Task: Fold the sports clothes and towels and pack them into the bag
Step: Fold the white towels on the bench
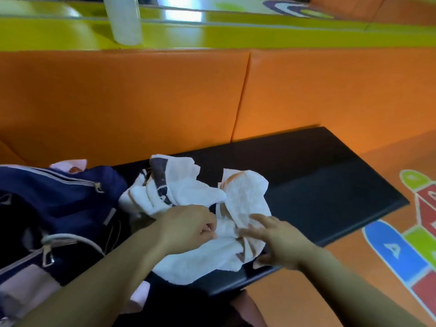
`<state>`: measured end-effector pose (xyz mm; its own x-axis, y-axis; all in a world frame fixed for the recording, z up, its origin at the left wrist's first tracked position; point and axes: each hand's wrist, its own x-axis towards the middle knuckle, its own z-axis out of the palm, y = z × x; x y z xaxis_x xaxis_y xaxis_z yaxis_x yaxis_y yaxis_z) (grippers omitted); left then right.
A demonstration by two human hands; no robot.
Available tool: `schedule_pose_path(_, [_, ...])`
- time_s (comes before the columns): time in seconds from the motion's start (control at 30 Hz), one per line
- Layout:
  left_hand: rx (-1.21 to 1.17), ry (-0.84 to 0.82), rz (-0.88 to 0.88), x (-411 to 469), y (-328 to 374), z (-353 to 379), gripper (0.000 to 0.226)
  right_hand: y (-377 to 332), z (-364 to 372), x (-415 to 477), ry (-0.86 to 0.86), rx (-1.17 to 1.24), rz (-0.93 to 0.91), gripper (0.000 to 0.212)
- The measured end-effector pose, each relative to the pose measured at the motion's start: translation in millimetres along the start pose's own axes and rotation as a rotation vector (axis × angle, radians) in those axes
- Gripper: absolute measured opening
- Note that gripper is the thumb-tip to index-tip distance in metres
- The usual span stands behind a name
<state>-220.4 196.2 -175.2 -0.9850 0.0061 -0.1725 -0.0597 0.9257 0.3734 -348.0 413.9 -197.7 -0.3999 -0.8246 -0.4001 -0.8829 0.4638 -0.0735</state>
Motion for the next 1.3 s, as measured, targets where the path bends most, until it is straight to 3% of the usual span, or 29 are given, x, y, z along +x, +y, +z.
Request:
schedule_pose_path(0.13, [-0.139, -0.037, -0.061, 25.2, 18.8, 16.7, 0.023, 21.3, 5.9, 20.3, 0.114, -0.008, -0.137, 0.03])
schedule_pose_path(0.3, [-0.244, 0.027, -0.113, 54.4, 40.8, 17.5, 0.043, 57.9, -43.4, 28.0, 0.236, 0.222, -0.019, 0.016])
schedule_pose_path(0.37, [-0.307, 0.079, -0.147, 66.4, 52.2, 10.5, 0.057, 73.1, -68.7, 25.2, 0.32, 0.361, 0.027, 0.02])
schedule_pose_path(0.5, [-0.309, 0.331, -0.145, 93.8, 64.1, -4.9, 0.039, 92.3, -109.4, 16.5, 0.442, 0.606, 0.031, 0.028])
schedule_pose_path(0.63, [-0.286, 0.397, -0.206, 114.0, 77.2, -32.8, 0.04, 104.4, -137.2, 10.8, 0.61, 0.736, 0.046, 0.031])
schedule_pose_path(0.87, [-0.114, 0.645, -0.085, 137.5, 110.4, -80.1, 0.022, 123.6, -174.6, 3.9, 0.883, 0.715, 0.027, 0.037])
schedule_pose_path(1.03, [-0.161, 0.831, 0.021, 146.3, 118.3, -121.8, 0.033, 148.7, -208.8, -0.7, 1.111, 0.576, 0.013, 0.034])
schedule_pose_path(1.13, [-0.242, 0.884, 0.02, 155.7, 121.5, -148.1, 0.019, 159.3, -225.7, -6.3, 1.122, 0.533, -0.008, 0.041])
schedule_pose_path(1.3, [-0.276, 0.793, -0.025, 166.6, 122.0, -176.3, 0.013, 177.4, -243.8, -19.1, 0.972, 0.456, -0.071, 0.054])
